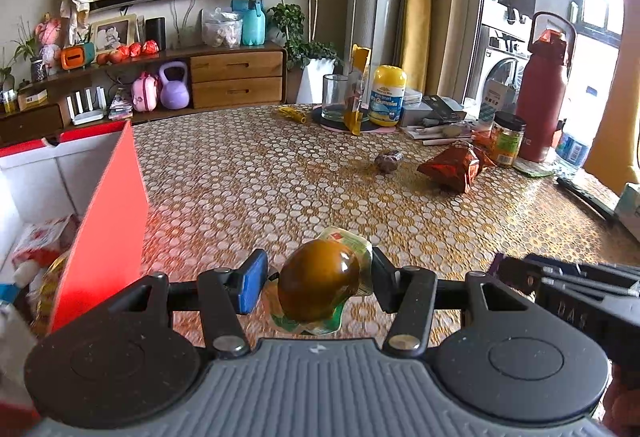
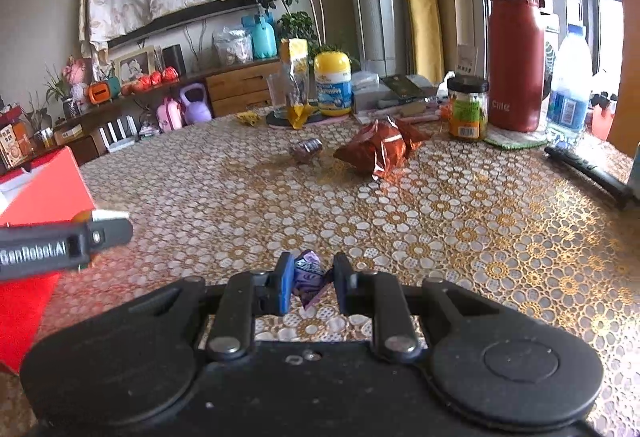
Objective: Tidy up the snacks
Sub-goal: 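Carry the brown egg and purple candy over the box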
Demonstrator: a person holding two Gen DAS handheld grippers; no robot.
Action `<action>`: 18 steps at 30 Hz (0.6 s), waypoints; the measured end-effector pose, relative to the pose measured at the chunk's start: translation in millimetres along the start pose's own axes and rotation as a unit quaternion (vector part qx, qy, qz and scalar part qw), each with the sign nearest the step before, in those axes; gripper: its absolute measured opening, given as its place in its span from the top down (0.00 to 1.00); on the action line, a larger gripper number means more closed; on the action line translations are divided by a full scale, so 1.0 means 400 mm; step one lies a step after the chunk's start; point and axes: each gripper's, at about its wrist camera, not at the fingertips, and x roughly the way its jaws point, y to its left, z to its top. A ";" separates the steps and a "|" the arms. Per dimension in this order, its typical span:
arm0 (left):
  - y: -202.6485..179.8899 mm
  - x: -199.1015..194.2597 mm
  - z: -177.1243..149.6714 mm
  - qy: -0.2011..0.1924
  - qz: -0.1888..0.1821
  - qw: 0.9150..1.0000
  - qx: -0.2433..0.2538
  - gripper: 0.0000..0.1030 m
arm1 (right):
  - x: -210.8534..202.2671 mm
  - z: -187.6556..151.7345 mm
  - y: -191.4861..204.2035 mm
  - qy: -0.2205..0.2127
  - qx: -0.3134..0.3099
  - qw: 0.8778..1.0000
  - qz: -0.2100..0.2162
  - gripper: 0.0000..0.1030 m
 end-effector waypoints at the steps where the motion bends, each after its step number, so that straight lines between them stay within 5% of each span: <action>1: 0.003 -0.011 -0.004 -0.001 0.000 1.000 -0.002 0.48 | -0.012 0.001 0.006 -0.004 -0.002 1.000 0.000 0.81; 18: 0.038 -0.169 -0.032 -0.037 -0.008 0.999 -0.011 0.48 | -0.145 0.010 0.120 -0.039 -0.032 0.999 0.014 0.81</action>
